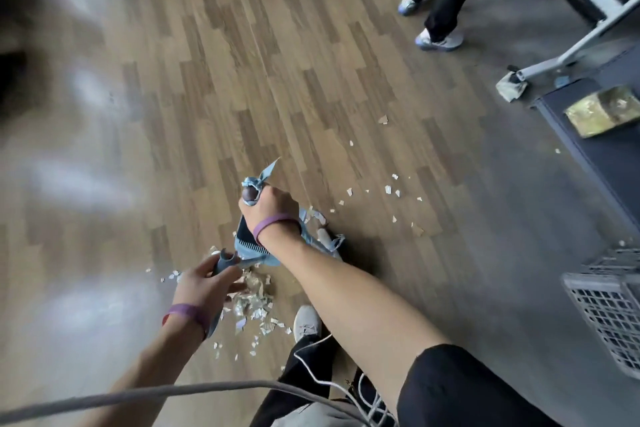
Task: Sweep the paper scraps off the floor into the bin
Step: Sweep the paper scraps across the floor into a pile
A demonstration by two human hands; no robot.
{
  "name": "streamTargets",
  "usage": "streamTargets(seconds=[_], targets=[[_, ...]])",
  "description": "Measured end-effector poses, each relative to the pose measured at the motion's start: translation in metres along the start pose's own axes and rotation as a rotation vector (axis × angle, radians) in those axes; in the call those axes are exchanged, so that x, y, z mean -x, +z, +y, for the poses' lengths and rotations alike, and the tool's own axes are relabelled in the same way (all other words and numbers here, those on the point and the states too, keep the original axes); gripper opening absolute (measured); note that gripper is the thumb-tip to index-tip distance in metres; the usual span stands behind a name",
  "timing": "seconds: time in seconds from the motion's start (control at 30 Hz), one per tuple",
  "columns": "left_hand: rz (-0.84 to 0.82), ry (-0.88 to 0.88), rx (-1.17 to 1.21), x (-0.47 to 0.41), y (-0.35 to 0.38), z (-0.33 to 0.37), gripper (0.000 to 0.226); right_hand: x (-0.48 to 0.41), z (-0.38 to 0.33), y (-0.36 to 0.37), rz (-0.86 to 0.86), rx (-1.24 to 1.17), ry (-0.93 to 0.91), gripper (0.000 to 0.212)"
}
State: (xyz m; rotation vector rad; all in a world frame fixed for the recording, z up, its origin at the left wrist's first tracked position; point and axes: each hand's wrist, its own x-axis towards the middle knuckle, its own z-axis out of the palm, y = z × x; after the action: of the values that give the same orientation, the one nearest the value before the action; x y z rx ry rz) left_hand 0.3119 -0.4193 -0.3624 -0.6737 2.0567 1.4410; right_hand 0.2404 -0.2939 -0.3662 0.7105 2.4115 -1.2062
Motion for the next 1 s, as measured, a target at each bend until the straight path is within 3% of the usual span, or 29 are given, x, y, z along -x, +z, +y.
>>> streamTargets(seconds=[0.27, 0.47, 0.57, 0.77, 1.0], targets=[[0.117, 0.004, 0.074, -0.008, -0.035, 0.008, 0.025, -0.002, -0.035, -0.023, 0.057, -0.105, -0.004, 0.031], [0.087, 0.017, 0.137, -0.010, -0.014, 0.033, 0.022, -0.010, -0.034, -0.077, 0.152, -0.148, -0.007, 0.022], [0.046, 0.038, 0.180, -0.012, 0.004, 0.053, 0.022, -0.019, -0.026, -0.111, 0.183, -0.101, -0.035, 0.019], [-0.020, 0.094, 0.249, -0.024, 0.060, 0.105, 0.019, -0.060, 0.004, -0.180, 0.198, -0.041, -0.082, 0.041], [-0.034, 0.110, 0.300, -0.057, 0.157, 0.169, 0.016, -0.134, 0.039, -0.278, 0.150, 0.022, -0.128, 0.020]])
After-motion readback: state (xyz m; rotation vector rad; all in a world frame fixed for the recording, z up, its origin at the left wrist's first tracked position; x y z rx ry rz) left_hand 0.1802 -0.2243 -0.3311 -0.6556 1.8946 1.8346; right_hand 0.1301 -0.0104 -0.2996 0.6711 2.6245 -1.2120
